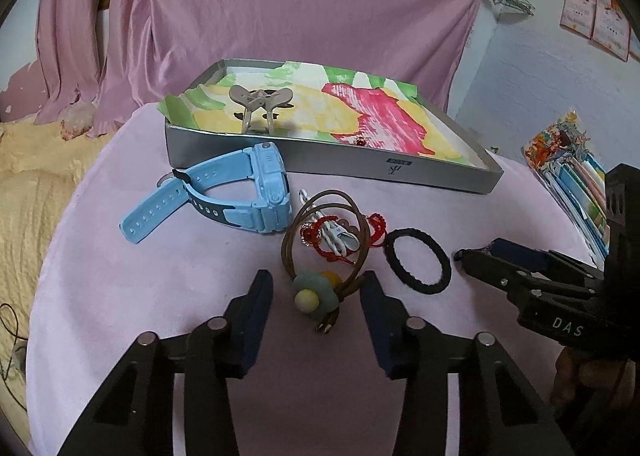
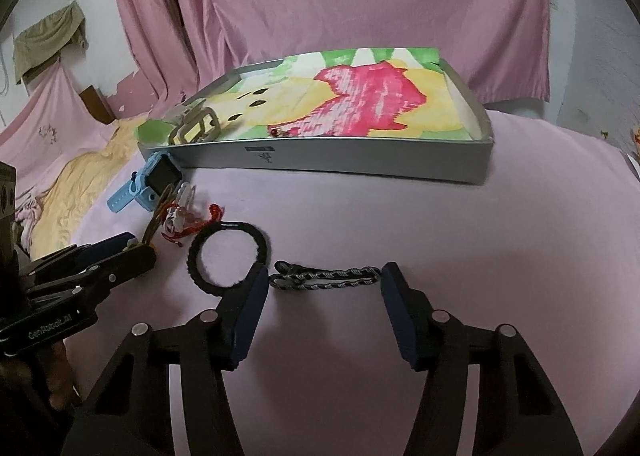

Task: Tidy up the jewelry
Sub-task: 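Grasp the brown pompom hair tie with the left tool while the right tool grasps the black beaded bracelet, then lower both held items into the tray and open both tools, then withdraw both open tools from the tray, then grasp the blue watch with the left tool while the right tool grasps the black hair tie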

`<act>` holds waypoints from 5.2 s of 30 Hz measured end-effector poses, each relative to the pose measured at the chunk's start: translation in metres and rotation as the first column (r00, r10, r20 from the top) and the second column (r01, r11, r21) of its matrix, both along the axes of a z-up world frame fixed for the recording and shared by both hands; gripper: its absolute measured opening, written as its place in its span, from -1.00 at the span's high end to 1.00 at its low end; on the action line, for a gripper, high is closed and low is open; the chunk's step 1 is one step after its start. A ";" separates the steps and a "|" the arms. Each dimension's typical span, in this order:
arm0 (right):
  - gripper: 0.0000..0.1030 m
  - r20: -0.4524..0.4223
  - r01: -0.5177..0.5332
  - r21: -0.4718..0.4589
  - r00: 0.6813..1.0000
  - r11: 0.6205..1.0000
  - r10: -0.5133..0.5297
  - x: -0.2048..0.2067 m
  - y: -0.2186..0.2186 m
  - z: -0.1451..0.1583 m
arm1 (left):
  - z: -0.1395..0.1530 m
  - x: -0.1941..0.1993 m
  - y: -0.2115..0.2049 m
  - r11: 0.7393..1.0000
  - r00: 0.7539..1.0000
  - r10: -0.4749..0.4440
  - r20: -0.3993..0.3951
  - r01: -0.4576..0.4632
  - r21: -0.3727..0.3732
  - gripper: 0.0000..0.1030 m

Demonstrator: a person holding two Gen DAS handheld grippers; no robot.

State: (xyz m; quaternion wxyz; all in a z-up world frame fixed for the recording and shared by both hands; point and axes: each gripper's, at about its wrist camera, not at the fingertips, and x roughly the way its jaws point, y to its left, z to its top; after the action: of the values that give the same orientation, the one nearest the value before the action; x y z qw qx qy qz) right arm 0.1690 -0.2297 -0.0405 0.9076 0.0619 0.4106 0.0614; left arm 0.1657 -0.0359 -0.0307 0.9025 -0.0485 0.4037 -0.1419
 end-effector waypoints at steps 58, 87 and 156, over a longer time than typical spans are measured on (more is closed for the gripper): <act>-0.02 0.115 -0.033 -0.025 0.993 0.999 0.036 0.098 -0.016 0.030 | 0.040 0.103 -0.029 0.998 0.997 -0.044 0.058 0.046 -0.039 0.52; -0.11 0.052 -0.013 -0.001 0.999 1.000 0.013 0.099 -0.022 0.018 | 0.029 0.106 -0.030 1.000 1.000 -0.013 0.015 0.013 -0.008 -0.05; -0.96 0.345 0.039 -0.033 0.938 0.999 -0.025 -0.054 0.035 0.034 | 0.030 -0.047 0.076 0.975 0.927 0.191 0.324 -0.218 0.050 -0.99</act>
State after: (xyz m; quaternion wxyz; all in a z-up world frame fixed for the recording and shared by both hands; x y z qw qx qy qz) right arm 0.1152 -0.1947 -0.0066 0.9674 0.0392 0.2454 0.0484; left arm 0.1191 0.0401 -0.0009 0.9667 -0.0286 0.2519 -0.0356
